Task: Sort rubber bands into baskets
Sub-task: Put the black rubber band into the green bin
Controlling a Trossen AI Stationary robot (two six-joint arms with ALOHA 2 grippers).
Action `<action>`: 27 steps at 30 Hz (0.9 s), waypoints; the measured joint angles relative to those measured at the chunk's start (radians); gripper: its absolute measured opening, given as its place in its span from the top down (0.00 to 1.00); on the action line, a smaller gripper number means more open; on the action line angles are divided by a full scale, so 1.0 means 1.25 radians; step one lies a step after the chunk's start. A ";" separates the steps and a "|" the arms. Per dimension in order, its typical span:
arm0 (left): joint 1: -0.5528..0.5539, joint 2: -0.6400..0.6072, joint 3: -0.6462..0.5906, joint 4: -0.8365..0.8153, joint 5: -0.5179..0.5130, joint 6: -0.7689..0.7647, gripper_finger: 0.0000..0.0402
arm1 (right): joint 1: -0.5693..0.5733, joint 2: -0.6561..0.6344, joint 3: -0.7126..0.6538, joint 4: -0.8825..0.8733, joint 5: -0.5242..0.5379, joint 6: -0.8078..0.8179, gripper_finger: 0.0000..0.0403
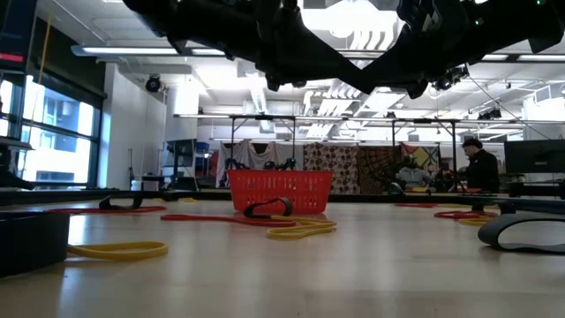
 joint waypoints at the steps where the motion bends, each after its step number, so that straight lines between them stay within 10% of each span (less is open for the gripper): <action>1: 0.003 0.000 0.000 0.001 0.006 0.000 0.66 | 0.000 0.000 0.000 0.000 -0.005 0.000 1.00; 18: 0.008 0.000 0.001 0.011 0.085 0.025 0.98 | 0.000 0.000 0.000 0.000 -0.007 -0.003 0.95; 27: 0.007 -0.024 0.001 -0.038 0.067 0.053 0.99 | 0.000 0.000 0.000 0.000 -0.006 -0.043 0.85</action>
